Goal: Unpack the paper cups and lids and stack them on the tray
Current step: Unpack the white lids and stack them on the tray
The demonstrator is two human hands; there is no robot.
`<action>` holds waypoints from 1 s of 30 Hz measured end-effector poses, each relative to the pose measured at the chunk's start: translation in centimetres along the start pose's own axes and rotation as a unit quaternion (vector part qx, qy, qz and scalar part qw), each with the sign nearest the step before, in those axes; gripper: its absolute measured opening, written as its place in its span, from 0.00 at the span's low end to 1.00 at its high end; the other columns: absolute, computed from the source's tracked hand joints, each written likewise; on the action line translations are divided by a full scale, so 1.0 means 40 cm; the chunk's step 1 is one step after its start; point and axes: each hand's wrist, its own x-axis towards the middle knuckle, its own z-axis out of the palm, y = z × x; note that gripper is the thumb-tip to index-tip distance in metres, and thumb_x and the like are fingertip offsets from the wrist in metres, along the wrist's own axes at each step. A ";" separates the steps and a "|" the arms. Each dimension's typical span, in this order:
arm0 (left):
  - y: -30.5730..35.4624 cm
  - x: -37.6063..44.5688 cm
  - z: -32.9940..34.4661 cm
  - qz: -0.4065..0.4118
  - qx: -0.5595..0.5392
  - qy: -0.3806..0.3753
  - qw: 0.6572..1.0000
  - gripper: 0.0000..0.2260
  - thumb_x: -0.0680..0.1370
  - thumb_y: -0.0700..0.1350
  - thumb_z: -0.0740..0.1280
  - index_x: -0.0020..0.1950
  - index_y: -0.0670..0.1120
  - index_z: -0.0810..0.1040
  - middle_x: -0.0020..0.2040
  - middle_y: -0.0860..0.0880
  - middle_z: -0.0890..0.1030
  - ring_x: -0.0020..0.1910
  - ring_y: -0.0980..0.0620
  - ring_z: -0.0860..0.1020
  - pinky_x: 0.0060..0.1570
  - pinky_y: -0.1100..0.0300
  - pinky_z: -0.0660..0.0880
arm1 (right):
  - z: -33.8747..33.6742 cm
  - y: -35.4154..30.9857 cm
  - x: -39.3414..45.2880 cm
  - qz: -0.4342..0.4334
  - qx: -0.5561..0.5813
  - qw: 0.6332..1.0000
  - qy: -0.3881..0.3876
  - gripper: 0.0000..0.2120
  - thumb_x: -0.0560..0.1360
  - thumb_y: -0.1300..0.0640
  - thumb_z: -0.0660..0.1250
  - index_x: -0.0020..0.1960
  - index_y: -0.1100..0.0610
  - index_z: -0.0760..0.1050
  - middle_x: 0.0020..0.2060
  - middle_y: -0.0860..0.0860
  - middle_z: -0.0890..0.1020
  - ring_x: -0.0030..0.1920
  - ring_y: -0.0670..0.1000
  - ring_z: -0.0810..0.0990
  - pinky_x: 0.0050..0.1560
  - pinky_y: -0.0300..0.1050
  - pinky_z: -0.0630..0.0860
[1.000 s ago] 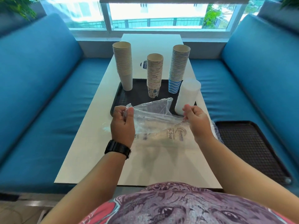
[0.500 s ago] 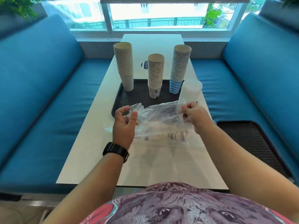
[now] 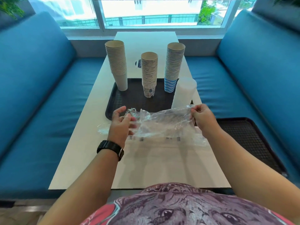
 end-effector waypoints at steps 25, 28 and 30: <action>-0.069 0.066 0.127 0.085 0.394 -0.201 0.893 0.34 0.79 0.44 0.68 0.80 0.55 0.54 0.79 0.53 0.54 0.61 0.52 0.77 0.63 0.57 0.74 | -0.027 0.106 0.035 -0.014 -0.080 0.997 0.013 0.13 0.79 0.61 0.61 0.43 0.46 0.78 0.44 0.53 0.80 0.37 0.52 0.78 0.37 0.45 0.72; -0.111 0.081 0.123 0.068 0.509 -0.199 0.835 0.34 0.80 0.49 0.63 0.81 0.53 0.48 0.81 0.52 0.50 0.77 0.47 0.60 0.72 0.47 0.65 | -0.021 0.137 0.031 -0.048 -0.207 0.977 -0.032 0.09 0.79 0.57 0.63 0.53 0.52 0.81 0.54 0.54 0.76 0.44 0.49 0.75 0.45 0.34 0.70; -0.129 0.063 0.121 0.053 0.531 -0.186 0.825 0.32 0.81 0.49 0.60 0.81 0.53 0.47 0.80 0.51 0.52 0.75 0.46 0.63 0.71 0.45 0.66 | -0.022 0.156 0.020 -0.043 -0.251 0.965 -0.064 0.13 0.79 0.50 0.65 0.60 0.54 0.79 0.57 0.52 0.74 0.49 0.49 0.76 0.53 0.39 0.70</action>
